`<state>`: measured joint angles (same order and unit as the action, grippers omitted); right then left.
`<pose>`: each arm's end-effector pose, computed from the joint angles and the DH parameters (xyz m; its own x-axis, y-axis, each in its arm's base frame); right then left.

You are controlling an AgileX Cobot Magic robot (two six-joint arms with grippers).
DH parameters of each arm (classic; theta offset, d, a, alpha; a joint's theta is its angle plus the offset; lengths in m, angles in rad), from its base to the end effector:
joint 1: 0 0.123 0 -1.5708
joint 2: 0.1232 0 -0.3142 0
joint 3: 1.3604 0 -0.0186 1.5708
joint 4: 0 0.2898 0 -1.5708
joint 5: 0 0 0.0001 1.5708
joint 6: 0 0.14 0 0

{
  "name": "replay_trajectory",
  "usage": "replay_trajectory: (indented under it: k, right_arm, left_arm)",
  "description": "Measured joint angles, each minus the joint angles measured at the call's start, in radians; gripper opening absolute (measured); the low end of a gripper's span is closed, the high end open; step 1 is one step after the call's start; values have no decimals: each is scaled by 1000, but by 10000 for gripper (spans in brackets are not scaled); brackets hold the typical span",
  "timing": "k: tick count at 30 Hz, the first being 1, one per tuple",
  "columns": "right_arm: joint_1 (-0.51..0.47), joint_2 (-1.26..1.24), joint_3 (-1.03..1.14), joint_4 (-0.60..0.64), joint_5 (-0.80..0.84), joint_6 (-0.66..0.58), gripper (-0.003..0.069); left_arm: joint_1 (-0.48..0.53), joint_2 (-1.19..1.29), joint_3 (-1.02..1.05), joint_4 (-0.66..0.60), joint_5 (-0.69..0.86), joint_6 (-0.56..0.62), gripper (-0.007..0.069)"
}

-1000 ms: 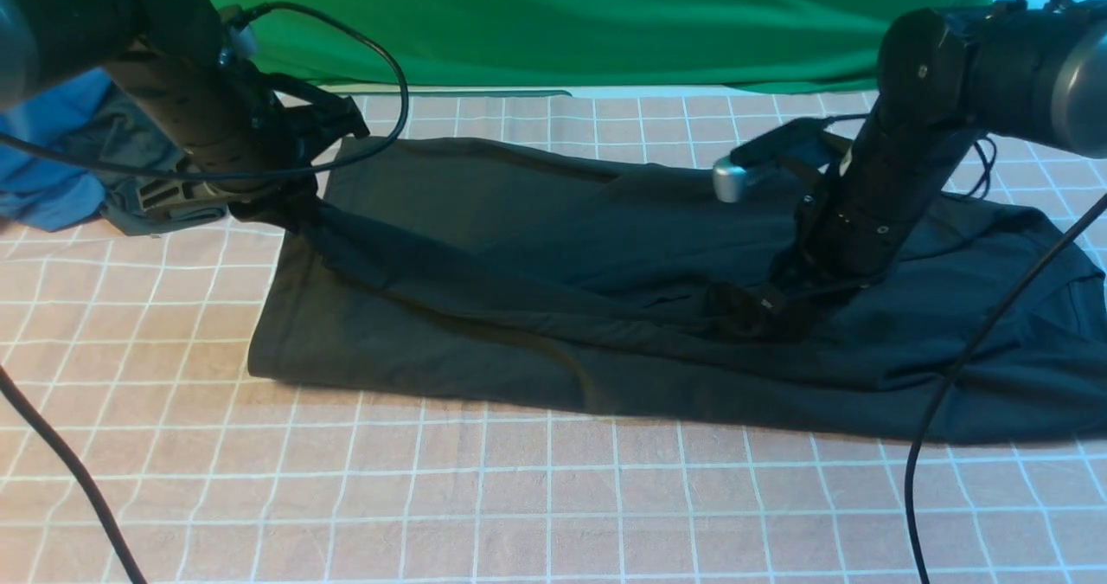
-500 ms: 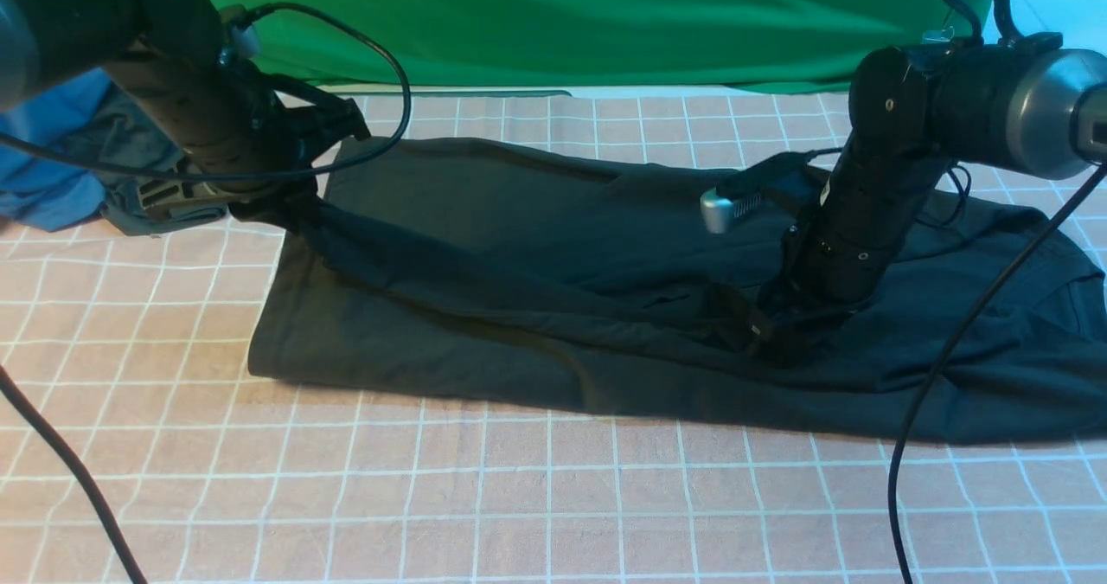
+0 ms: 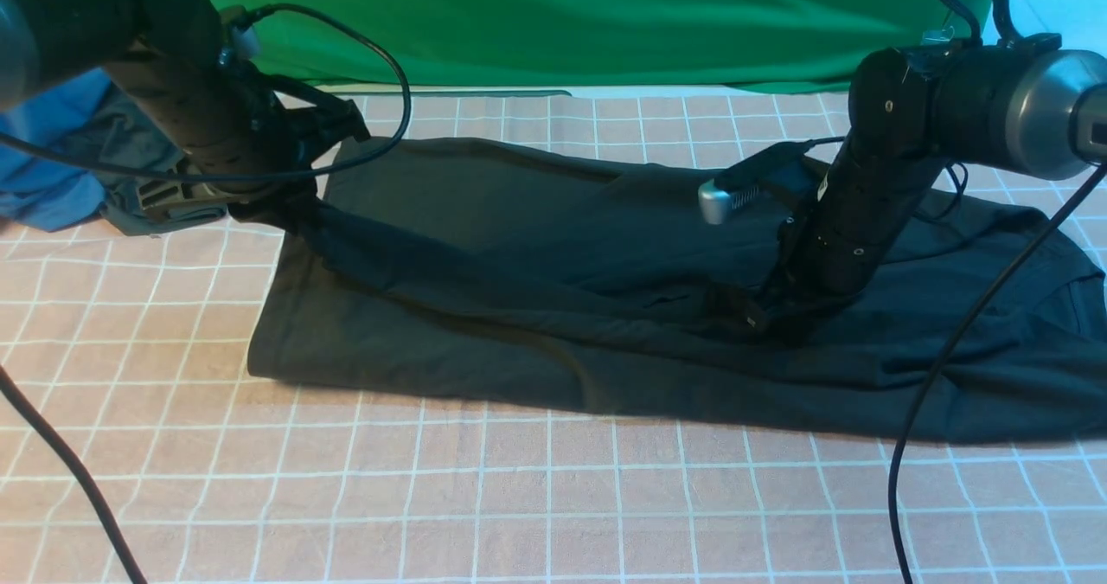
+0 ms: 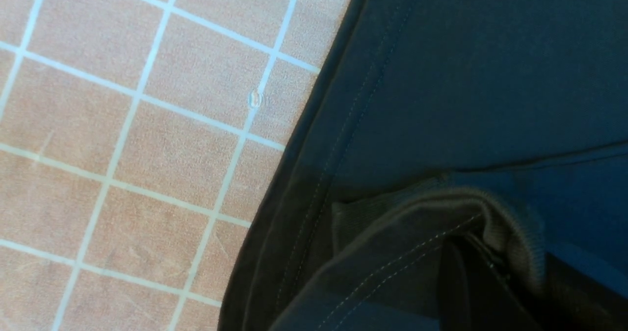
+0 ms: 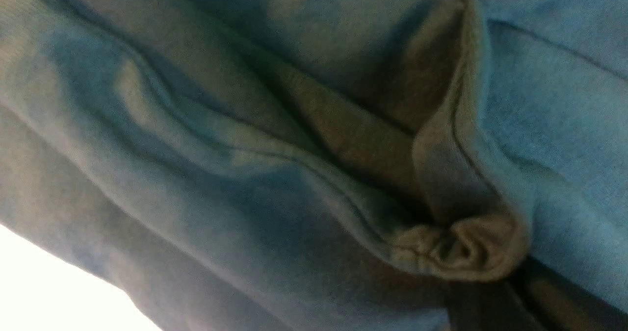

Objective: Fold a long-sleeved shirt over a pink coffee tablecloth.
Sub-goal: 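Fold the black garment in half by bringing its near edge over to the far edge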

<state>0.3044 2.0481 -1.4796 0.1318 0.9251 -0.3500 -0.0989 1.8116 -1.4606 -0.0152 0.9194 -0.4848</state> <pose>0.4404 0.1538 0.1273 -0.8222 -0.5368 -0.1893 -0.5546 0.8303 0.0549 0.4469 -0.0461 0.2294 -0.8601 -0.3911 -0.3275 -0.3459 0.9190 -0.1891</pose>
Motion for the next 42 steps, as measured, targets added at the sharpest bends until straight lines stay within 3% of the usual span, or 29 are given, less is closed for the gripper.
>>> replay_trajectory:
  k: [27, 30, 36, 39, 42]
  right_arm:
    - [-110, -32, -92, 4, -1, 1, 41]
    - [-110, -32, -92, 7, 2, 1, 67]
    - [-110, -32, -90, 7, 48, 9, 352]
    - [-110, -32, -77, 6, 64, 10, 426]
    - [-110, -32, -56, 6, 47, 10, 436]
  left_arm:
    - [0, 1, -59, -45, -74, -21, 46]
    - [0, 7, -59, -45, -74, -26, 46]
    - [0, 8, -59, -42, -70, -26, 46]
    - [0, 8, -59, -42, -65, -26, 46]
    - [0, 8, -59, -42, -65, -26, 46]
